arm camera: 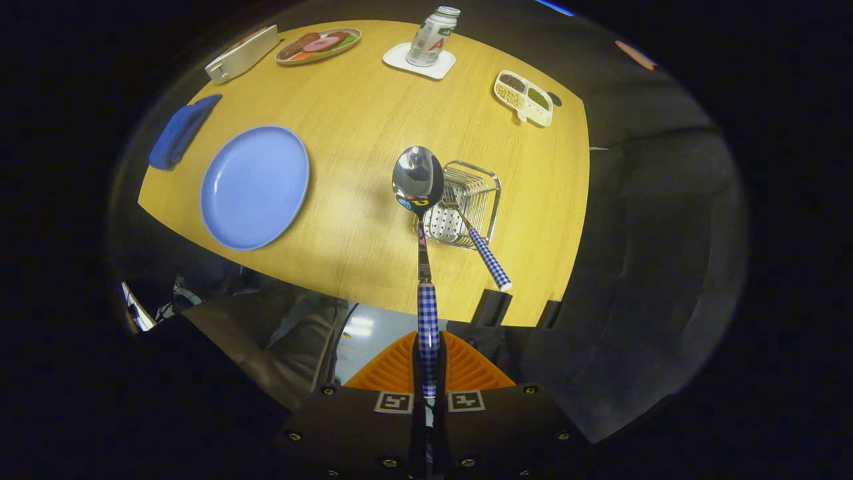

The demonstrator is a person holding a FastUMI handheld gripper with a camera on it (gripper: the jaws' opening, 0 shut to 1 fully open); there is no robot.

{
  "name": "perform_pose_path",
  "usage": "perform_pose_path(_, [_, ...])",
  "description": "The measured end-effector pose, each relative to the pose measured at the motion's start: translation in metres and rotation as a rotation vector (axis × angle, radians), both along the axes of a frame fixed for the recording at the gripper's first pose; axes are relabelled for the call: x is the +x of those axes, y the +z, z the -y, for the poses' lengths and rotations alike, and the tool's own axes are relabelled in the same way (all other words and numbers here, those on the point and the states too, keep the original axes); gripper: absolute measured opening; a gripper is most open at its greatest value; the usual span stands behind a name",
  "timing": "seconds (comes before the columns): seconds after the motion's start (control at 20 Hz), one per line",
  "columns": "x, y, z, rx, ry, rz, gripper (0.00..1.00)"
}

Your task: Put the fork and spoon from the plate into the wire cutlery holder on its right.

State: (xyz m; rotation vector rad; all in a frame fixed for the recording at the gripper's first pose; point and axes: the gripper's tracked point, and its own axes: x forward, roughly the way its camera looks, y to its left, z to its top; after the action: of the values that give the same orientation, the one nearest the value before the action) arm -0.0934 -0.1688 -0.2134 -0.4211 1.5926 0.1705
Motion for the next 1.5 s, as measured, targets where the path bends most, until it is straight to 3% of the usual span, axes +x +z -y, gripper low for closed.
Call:
perform_pose_path(0.65, [0.016, -0.023, 0.045, -0.134, 0.021, -0.2, 0.05])
perform_pose_path(1.5, [0.048, -0.04, 0.053, -0.258, 0.142, -0.375, 0.04])
